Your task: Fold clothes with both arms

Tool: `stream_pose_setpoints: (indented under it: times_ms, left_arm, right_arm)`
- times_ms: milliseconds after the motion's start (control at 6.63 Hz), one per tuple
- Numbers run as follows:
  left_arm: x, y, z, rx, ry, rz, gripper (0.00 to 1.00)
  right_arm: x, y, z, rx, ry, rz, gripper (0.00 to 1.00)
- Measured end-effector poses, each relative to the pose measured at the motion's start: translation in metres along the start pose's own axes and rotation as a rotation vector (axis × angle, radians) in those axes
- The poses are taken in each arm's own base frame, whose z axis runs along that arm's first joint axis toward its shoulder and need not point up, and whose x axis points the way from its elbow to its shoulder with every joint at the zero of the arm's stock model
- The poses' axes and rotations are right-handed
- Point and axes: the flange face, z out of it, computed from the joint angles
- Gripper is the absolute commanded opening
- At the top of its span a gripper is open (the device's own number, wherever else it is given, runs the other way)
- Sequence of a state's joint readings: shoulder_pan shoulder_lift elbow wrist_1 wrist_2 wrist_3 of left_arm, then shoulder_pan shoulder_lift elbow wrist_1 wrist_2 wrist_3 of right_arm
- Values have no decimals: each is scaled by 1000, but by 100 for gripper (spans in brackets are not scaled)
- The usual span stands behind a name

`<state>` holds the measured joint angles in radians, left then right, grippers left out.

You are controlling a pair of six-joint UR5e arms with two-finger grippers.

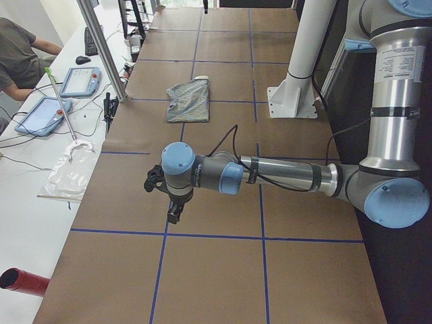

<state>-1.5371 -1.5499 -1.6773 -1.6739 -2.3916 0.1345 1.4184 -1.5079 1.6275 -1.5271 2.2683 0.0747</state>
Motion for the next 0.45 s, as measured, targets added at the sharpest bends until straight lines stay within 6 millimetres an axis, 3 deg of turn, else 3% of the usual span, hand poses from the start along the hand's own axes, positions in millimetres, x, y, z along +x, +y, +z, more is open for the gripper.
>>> stream_pose_setpoints:
  times_ms: [452]
  left_arm:
    - [-4,2,3,-6,-18,-194,100]
  right_arm:
    - [-1,0,1,-2,0,-2,100]
